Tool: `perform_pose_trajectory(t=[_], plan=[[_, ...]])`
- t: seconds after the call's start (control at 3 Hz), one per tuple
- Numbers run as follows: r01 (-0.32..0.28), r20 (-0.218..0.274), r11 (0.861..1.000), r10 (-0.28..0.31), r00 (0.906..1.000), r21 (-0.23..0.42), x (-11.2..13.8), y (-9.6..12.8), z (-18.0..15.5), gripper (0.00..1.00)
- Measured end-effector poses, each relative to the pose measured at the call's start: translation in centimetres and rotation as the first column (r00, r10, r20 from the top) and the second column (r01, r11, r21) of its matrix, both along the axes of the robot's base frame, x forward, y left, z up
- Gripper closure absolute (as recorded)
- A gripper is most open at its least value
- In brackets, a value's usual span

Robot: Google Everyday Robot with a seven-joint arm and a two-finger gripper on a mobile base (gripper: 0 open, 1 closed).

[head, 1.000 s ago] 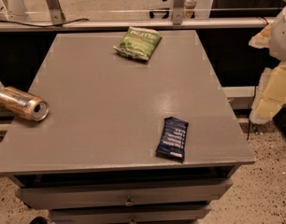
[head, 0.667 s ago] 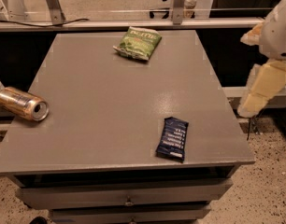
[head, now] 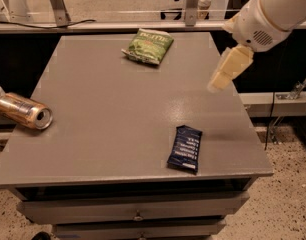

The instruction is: Move green jalapeno chip bag near rxbar blueberry

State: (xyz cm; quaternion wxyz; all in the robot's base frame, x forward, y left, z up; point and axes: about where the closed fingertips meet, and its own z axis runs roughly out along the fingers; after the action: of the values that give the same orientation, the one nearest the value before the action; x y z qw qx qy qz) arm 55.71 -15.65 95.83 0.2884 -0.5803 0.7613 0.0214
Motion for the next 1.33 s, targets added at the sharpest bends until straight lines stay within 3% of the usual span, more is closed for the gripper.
perform_pose_trajectory(t=[0.33,0.67,1.33], plan=[[0.011,0.036,0.995,-0.014,0.9993,0.096,5.2,3.2,-0.9,0.0],[0.044,0.038,0.98,-0.053,0.9979,0.196,11.1,7.0,-3.0,0.0],[0.129,-0.044,0.932,-0.122,0.9916,0.337,18.1,11.1,-7.3,0.0]])
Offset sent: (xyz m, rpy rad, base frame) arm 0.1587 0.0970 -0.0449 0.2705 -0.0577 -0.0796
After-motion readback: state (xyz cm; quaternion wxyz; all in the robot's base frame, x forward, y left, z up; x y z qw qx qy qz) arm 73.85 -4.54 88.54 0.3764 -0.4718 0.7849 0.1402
